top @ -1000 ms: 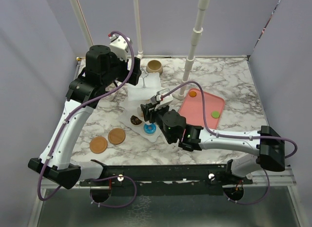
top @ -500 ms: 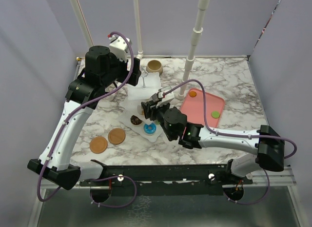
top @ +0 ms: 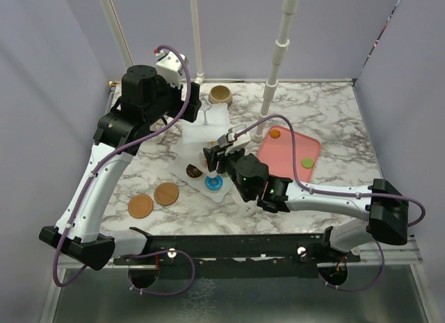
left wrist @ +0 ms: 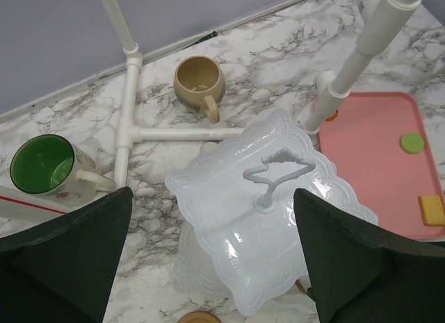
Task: Serve the afternoon tea
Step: Place the desert on the desert table.
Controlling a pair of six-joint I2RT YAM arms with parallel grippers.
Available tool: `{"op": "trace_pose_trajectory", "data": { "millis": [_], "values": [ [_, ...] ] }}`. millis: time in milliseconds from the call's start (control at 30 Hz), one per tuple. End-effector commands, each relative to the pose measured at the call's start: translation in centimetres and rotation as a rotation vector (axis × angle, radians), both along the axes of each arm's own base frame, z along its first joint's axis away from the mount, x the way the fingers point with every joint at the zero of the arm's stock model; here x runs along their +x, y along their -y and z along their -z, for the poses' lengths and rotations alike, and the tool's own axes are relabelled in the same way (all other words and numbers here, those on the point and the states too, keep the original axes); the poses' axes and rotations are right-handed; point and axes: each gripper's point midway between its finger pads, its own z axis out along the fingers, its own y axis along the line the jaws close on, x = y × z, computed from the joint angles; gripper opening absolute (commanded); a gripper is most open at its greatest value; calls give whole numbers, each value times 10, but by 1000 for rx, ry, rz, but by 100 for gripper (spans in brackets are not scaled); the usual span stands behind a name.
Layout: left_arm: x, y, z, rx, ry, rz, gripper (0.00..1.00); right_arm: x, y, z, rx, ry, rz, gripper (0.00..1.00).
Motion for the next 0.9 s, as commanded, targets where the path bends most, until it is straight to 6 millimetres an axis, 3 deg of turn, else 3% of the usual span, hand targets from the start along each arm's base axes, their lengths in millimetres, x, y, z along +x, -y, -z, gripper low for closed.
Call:
{"op": "trace_pose_trajectory", "data": {
  "millis": [0, 300, 500, 700, 867],
  "values": [
    [-6, -4, -8, -13, 15, -1, 99, -4, 7, -11, 23, 6, -4, 57],
    [-6, -2, -10, -19, 20, 7, 99, -10, 8, -12, 24, -10, -40, 66],
    [-7, -2, -11, -20, 21, 8, 99, -18, 21, -25, 66, -15, -50, 56],
    [-7, -3, -8, -16, 17, 5, 99, -31, 53, -23, 76, -73, -40, 54],
    [-7, -3, -8, -16, 17, 5, 99, -32, 101, 15, 21, -165, 124, 53]
  ]
}}
